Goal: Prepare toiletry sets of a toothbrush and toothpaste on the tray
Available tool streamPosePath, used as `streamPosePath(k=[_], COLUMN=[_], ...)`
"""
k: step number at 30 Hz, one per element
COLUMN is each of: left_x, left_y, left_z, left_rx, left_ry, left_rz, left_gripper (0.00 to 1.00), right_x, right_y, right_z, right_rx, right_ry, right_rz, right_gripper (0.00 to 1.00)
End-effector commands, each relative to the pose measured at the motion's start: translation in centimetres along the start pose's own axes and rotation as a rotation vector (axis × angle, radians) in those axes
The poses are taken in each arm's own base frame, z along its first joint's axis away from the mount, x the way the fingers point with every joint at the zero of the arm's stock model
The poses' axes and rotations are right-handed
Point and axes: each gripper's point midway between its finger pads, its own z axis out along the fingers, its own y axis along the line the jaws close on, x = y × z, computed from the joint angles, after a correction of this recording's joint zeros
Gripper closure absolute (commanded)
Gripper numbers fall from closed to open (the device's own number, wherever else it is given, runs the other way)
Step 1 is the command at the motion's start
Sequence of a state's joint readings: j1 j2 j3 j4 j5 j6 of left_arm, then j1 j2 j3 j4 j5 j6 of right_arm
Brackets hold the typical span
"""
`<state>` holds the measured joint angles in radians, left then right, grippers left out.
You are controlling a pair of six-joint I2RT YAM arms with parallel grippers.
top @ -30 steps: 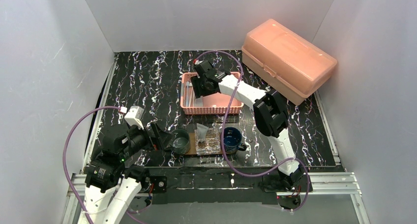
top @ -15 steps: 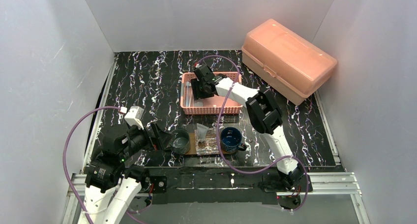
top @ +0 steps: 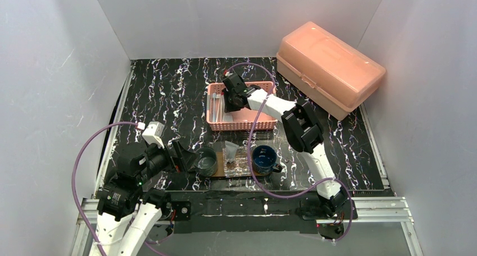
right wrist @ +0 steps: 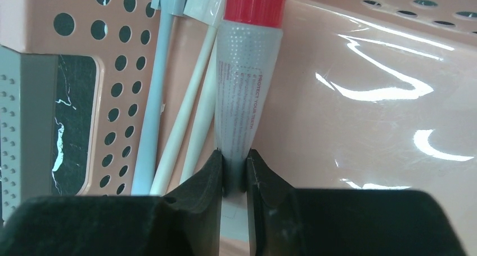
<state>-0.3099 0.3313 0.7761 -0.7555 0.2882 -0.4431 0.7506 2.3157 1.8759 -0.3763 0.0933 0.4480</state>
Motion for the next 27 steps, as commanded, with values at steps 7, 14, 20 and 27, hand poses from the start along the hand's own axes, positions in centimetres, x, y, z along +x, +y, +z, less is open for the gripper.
streamPosePath(k=[7,14,20,27], left_x=[0.1,0.1,0.2,0.2], left_y=[-0.1,0.0,0.1,0.2], left_z=[0.2,0.3,0.4,0.6], left_rx=[0.012,0.009,0.005,-0.001], left_ry=[0.004,0.011,0.014,0.025], left_rz=[0.014,0.012,0.009,0.005], left_gripper=[0.02,0.02,0.02,0.02], right_x=[-2.4,-4.9,-7.1,-8.7], right_y=[0.0,-0.7,-1.4,-2.3], right_z=[-3.3,-7.1,-10.5,-15.1], right_rx=[0.006,0.049,0.098,0.148], right_ry=[-0.09,-0.182,-0.256,-0.324], right_rz=[-0.033,-0.102,-0.158,-0.244], right_gripper=[0.8,0.8,0.79,0.79])
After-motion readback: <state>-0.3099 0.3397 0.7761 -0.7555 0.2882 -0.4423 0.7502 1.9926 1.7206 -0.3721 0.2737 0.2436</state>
